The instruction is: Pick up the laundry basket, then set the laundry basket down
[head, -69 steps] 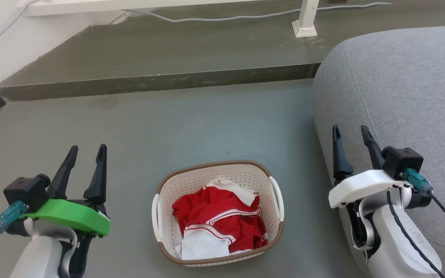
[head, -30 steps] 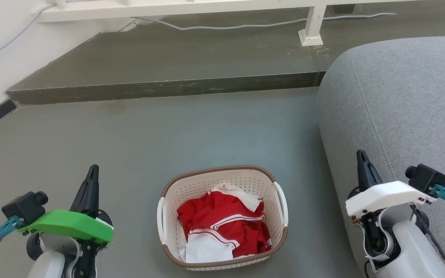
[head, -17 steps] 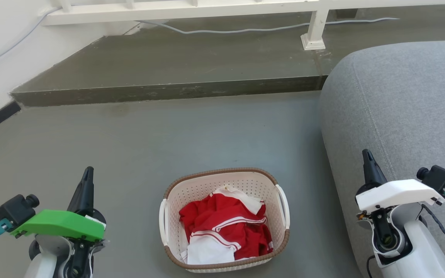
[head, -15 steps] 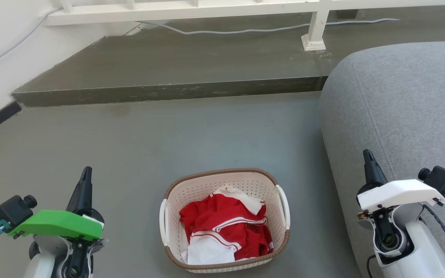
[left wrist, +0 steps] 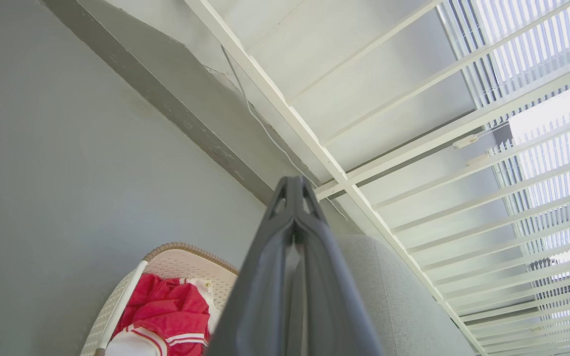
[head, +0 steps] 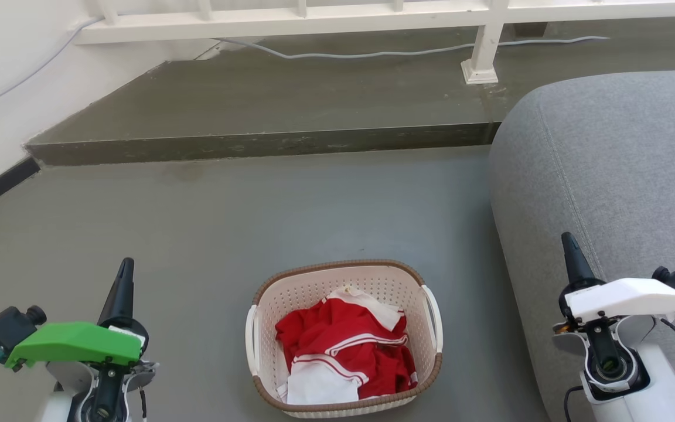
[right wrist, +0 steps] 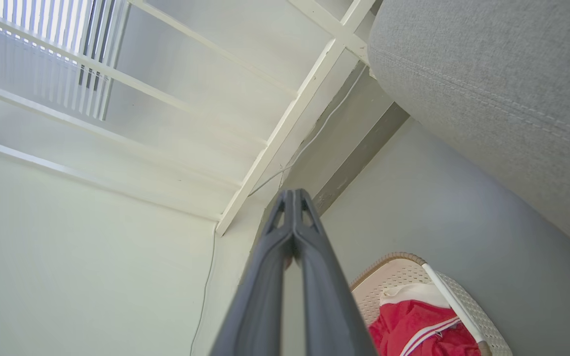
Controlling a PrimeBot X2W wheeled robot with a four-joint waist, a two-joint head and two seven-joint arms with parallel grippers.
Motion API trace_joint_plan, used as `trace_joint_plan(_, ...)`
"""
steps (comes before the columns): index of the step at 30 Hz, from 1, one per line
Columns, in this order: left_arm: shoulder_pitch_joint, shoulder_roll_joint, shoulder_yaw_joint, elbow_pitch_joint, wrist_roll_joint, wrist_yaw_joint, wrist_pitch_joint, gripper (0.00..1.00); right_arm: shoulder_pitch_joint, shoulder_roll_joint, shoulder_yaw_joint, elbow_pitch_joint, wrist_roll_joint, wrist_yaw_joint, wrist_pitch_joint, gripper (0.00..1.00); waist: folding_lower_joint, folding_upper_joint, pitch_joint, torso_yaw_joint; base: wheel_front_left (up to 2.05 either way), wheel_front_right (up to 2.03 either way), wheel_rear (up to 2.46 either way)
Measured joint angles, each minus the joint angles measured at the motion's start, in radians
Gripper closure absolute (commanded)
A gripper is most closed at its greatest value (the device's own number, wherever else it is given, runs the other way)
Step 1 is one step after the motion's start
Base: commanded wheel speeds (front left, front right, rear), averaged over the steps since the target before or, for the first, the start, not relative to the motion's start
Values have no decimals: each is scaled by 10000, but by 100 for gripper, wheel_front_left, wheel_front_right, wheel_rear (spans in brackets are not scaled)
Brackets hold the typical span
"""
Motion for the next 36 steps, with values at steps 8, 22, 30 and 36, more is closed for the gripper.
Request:
trace_joint_plan(8, 83, -90, 245, -13, -805, 0, 232, 100, 10, -2, -272, -63, 1012, 161, 267, 100, 0, 0, -78, 56, 0, 0, 0)
trace_joint_plan(22, 139, -291, 677, -35, -2232, 0, 708, 100, 46, -6, -750, -157, 2823, 522, 742, 100, 0, 0, -216, 154, 0, 0, 0)
trace_joint_plan(30, 273, -357, 922, -52, -2961, 0, 920, 100, 122, -6, -1011, -238, 3762, 704, 989, 100, 0, 0, -285, 203, 0, 0, 0)
trace_joint_plan(36, 310, -424, 1104, -59, -3659, 0, 1141, 100, 211, -6, -1254, -290, 4631, 859, 1225, 100, 0, 0, -352, 251, 0, 0, 0)
